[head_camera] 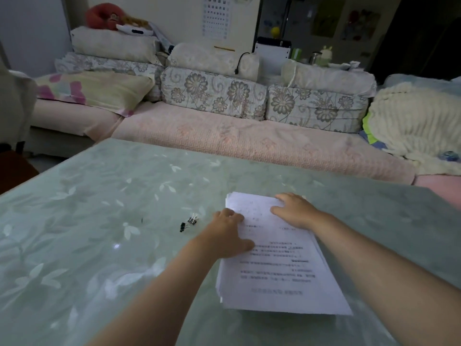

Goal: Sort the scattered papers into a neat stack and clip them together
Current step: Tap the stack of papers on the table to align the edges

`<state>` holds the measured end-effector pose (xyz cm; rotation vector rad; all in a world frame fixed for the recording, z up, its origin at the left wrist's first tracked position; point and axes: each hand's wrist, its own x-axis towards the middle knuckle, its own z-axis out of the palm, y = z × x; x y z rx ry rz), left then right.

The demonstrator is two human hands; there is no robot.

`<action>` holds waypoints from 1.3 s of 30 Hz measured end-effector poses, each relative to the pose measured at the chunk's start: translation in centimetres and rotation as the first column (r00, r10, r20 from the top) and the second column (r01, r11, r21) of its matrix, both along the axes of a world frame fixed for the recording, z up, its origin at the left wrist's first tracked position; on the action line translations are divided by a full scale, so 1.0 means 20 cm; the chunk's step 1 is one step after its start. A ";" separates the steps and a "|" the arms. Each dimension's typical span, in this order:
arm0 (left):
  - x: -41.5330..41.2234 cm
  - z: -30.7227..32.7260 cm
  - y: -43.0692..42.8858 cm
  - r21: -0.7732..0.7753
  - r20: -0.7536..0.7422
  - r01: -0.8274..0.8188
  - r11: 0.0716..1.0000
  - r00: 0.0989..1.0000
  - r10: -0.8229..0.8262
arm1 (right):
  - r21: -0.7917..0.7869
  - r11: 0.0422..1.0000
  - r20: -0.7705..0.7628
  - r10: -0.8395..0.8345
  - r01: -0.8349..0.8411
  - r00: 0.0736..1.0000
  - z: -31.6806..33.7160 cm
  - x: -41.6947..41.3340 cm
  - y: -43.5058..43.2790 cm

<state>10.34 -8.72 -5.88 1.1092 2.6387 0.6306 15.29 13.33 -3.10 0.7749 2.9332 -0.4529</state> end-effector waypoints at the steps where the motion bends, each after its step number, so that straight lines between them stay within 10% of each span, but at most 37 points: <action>1: 0.00 0.00 0.02 0.000 -0.003 0.005 1.000 1.000 -0.005 | -0.035 0.999 0.017 0.009 -0.009 1.000 0.00 -0.01 0.02; 13: -0.03 -0.05 0.07 0.054 0.006 -0.140 0.989 0.990 0.140 | 0.094 0.990 -0.016 -0.107 0.108 0.994 -0.03 -0.11 0.10; 20: -0.04 0.03 0.07 0.142 0.288 -0.412 0.900 0.887 0.360 | -0.296 0.846 -0.124 -0.494 0.443 0.861 -0.10 0.21 0.07; 25: 0.07 0.06 0.06 -0.005 0.199 -0.340 0.940 0.921 0.334 | -0.771 0.521 -0.090 -0.660 0.368 0.746 -0.04 0.33 0.04; 30: 0.14 0.08 0.07 -0.052 0.029 -0.317 0.947 0.947 0.319 | -0.879 0.250 0.133 -0.690 0.406 0.712 0.04 0.44 0.06; 39: 0.14 0.06 0.06 -0.013 0.064 -0.326 0.945 0.943 0.327 | -0.798 0.443 0.125 -0.541 0.408 0.831 0.03 0.45 0.08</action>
